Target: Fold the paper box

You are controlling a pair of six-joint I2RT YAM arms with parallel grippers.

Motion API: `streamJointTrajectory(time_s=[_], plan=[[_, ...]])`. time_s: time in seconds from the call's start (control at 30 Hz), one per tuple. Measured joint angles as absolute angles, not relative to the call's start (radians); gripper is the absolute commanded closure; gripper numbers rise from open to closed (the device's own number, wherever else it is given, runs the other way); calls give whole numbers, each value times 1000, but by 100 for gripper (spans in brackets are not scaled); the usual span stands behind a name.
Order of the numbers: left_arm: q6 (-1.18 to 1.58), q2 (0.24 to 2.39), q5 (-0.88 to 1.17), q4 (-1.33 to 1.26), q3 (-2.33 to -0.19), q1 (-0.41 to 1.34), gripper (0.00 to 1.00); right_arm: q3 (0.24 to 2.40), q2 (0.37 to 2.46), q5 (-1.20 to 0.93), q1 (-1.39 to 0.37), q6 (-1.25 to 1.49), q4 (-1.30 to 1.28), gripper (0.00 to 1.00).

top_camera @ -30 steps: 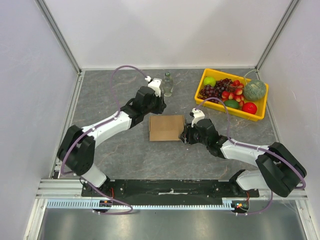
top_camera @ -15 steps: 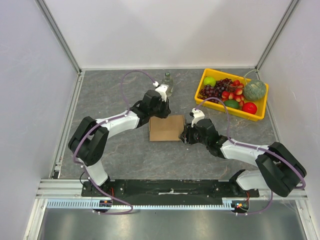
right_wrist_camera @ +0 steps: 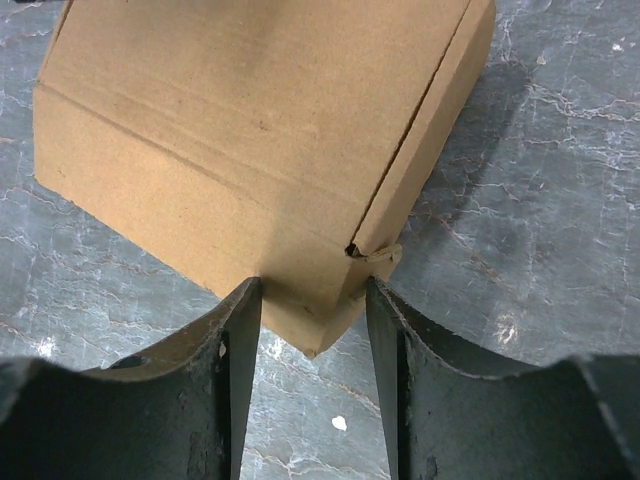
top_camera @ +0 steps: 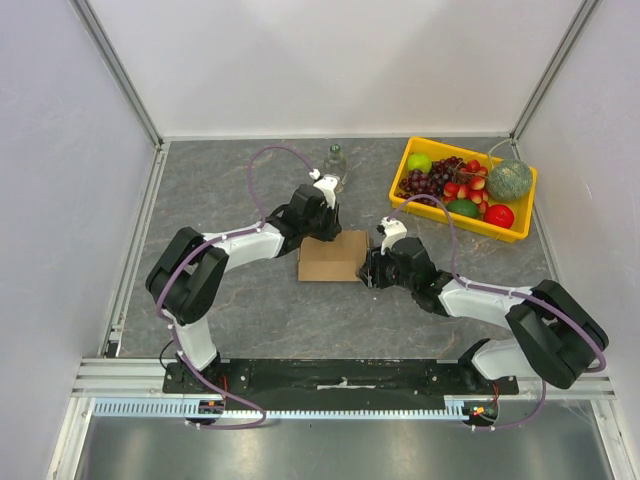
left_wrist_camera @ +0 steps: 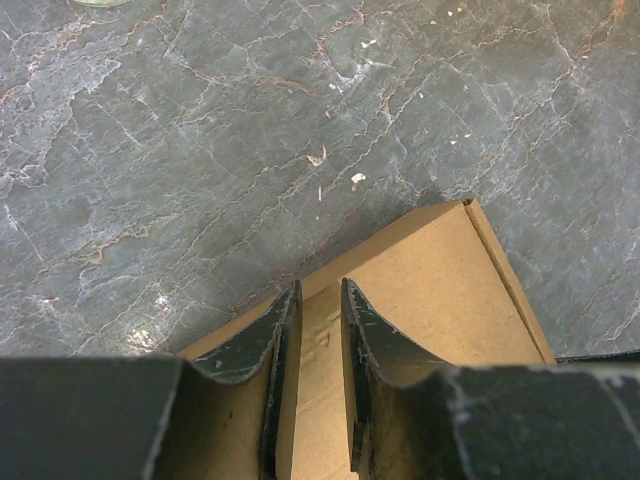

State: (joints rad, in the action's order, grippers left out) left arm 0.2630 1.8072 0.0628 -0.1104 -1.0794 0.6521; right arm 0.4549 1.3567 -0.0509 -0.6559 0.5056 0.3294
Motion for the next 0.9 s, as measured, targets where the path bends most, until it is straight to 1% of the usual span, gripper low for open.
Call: streamJointTrajectory(time_s=[0.7, 0.9], plan=[[259, 1821, 63, -141, -1078, 652, 73, 445, 1405, -50, -656, 466, 397, 49], [259, 1821, 63, -144, -1078, 652, 73, 445, 1410, -46, -656, 468, 402, 43]])
